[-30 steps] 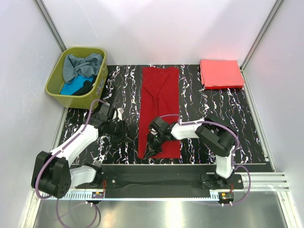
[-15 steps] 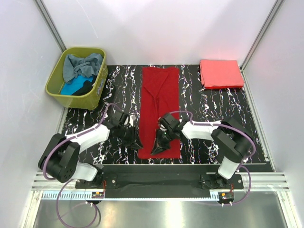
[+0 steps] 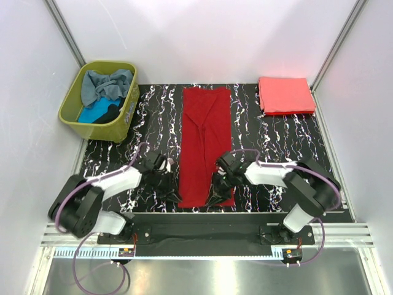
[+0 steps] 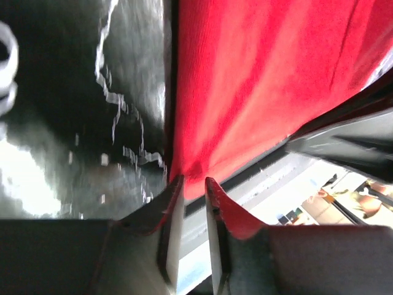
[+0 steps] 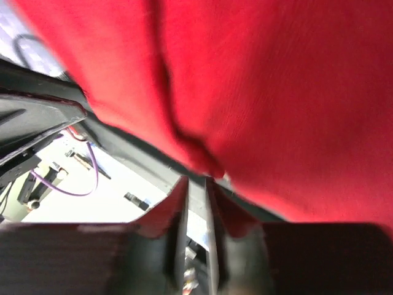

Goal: Fold and stack the t-shirts
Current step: Fold the tshirt

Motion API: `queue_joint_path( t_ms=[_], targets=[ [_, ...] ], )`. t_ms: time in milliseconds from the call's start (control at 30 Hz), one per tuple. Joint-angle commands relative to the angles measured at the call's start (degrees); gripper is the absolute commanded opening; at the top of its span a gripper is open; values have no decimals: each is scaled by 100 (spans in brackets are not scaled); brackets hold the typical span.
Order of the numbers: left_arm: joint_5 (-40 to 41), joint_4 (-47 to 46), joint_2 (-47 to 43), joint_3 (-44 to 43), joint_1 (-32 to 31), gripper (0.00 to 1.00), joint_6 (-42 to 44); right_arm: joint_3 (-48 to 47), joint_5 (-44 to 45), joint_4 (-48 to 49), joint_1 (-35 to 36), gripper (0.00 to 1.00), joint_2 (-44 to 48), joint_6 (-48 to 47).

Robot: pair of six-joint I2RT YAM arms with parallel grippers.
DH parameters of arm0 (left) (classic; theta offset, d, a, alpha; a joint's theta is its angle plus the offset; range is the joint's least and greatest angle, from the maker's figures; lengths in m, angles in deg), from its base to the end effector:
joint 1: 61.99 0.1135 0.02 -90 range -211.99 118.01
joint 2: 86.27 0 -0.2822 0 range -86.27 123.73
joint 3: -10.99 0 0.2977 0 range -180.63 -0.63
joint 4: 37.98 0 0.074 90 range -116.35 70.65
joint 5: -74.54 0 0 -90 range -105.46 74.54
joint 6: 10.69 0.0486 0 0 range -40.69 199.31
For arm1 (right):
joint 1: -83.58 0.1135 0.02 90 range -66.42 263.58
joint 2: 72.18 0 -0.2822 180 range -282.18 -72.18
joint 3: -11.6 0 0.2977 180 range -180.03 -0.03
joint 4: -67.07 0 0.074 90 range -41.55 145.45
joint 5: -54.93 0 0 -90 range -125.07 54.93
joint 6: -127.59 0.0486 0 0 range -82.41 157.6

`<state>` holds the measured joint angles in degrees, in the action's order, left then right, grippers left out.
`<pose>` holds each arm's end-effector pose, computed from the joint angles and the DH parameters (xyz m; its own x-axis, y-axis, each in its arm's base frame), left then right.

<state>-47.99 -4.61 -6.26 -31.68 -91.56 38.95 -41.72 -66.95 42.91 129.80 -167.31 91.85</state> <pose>0.2008 -0.1440 0.1023 -0.9950 -0.0632 0.0770 -0.0969 0.7936 -0.6007 0.1988 0.2445 0.0908 -0.9875 -0.0343 0.1537 0.0679 0.7877 0.6123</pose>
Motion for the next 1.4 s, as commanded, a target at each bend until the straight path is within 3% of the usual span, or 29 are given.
queue_joint_path(
  t_ms=[0,200,433,933,1367],
  targets=[
    [396,621,-825,-261,-41,27,98,-163,287,-485,-174,26,749,-126],
    [538,780,-1392,-236,-32,45,-7,-138,542,-1697,-928,44,1576,-530],
    [353,262,-636,11,-23,48,72,310,577,-2236,-1869,58,2025,-1286],
    [283,226,226,134,-50,41,-95,829,349,-2148,-2178,54,1893,-1568],
    [256,261,305,257,-58,39,-25,1155,7,-1094,-2161,52,1243,-1488]
  ],
)
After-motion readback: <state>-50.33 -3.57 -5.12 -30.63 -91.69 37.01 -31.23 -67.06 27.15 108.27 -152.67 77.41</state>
